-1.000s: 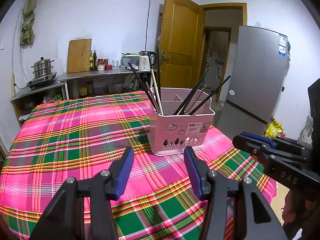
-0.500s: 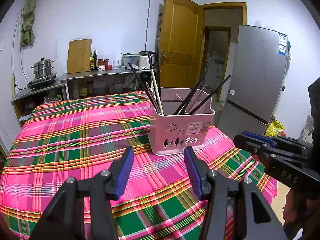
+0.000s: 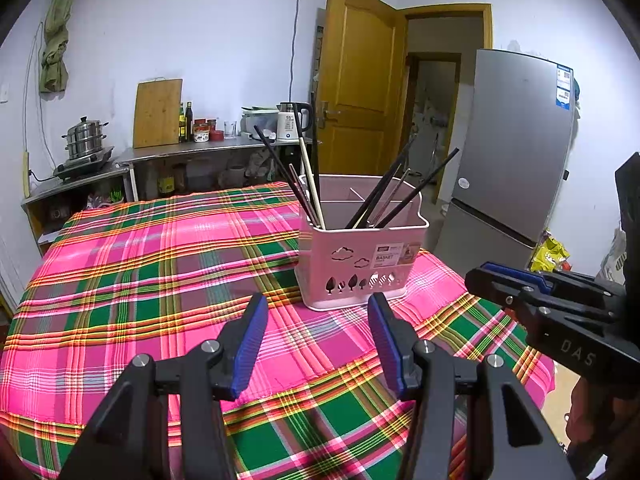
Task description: Organize utensils
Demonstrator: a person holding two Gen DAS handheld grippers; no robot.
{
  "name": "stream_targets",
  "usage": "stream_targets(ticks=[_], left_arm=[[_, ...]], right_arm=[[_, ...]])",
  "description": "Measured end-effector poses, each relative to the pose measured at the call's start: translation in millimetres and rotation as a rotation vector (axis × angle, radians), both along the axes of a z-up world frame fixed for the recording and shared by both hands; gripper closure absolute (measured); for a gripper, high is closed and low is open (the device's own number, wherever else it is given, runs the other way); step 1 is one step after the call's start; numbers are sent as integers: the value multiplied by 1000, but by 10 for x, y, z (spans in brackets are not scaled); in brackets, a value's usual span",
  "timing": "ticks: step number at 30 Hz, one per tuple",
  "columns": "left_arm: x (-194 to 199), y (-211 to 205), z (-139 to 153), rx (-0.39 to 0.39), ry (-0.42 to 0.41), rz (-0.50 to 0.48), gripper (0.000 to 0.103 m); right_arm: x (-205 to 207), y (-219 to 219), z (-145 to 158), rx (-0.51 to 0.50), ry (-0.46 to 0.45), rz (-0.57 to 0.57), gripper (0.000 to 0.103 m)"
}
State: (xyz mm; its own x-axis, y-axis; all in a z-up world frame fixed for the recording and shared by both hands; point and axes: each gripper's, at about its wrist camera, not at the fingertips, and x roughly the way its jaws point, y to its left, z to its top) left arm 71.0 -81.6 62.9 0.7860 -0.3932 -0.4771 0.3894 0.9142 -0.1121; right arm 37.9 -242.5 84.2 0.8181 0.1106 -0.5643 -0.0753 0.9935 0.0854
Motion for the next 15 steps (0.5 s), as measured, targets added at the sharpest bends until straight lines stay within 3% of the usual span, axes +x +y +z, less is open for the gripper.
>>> stream_targets(ticks=[15], left_arm=[[-16, -57, -16, 14, -6, -2, 49]], right_arm=[[-4, -37, -31, -6, 4, -2, 85]])
